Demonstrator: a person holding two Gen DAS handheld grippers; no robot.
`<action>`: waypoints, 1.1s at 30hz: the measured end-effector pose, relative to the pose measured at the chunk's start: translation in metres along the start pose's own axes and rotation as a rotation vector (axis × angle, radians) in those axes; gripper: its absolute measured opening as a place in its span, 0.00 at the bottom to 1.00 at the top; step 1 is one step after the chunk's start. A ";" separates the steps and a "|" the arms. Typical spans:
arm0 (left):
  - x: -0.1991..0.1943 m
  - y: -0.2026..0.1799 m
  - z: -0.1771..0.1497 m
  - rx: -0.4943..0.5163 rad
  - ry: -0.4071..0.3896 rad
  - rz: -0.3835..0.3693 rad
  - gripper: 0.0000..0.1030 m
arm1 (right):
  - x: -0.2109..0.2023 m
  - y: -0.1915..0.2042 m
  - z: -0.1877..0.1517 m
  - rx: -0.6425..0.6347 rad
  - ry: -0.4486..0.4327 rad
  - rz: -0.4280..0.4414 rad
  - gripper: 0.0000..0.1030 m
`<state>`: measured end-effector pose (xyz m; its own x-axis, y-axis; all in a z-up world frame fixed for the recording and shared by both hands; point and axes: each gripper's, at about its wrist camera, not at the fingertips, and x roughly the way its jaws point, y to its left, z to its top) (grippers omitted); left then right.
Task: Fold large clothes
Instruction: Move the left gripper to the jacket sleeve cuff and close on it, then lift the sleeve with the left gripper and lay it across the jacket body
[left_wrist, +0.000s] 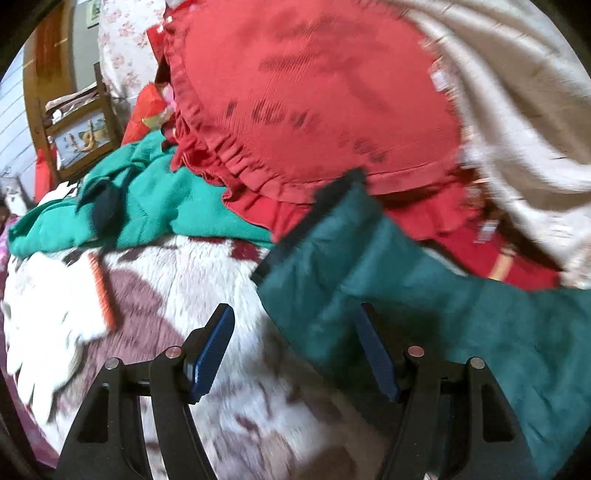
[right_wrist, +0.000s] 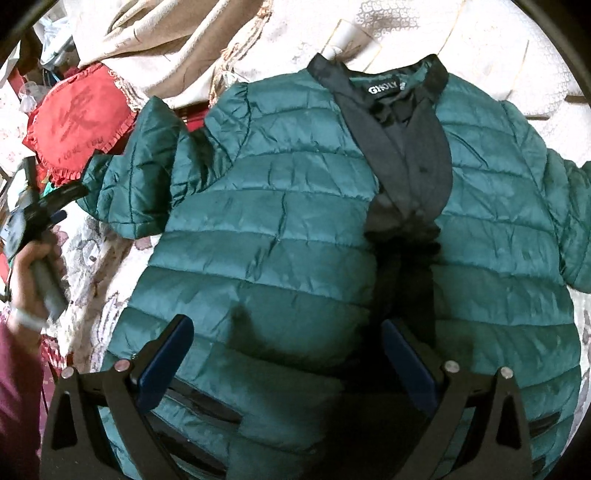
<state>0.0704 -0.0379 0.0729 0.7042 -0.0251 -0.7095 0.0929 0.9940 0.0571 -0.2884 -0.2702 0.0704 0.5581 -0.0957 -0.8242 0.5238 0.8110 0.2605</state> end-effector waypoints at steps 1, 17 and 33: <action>0.010 0.000 0.003 -0.002 0.012 0.012 0.47 | 0.000 0.002 0.000 -0.004 0.003 0.005 1.00; -0.072 -0.018 -0.015 0.046 -0.079 -0.263 0.00 | 0.000 -0.005 -0.002 0.012 0.004 -0.015 1.00; -0.228 -0.122 -0.064 0.234 -0.097 -0.556 0.00 | -0.066 -0.063 -0.028 0.115 -0.090 -0.068 1.00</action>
<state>-0.1461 -0.1462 0.1825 0.5658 -0.5545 -0.6102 0.6096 0.7797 -0.1433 -0.3761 -0.2994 0.0942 0.5719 -0.2037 -0.7946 0.6295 0.7300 0.2659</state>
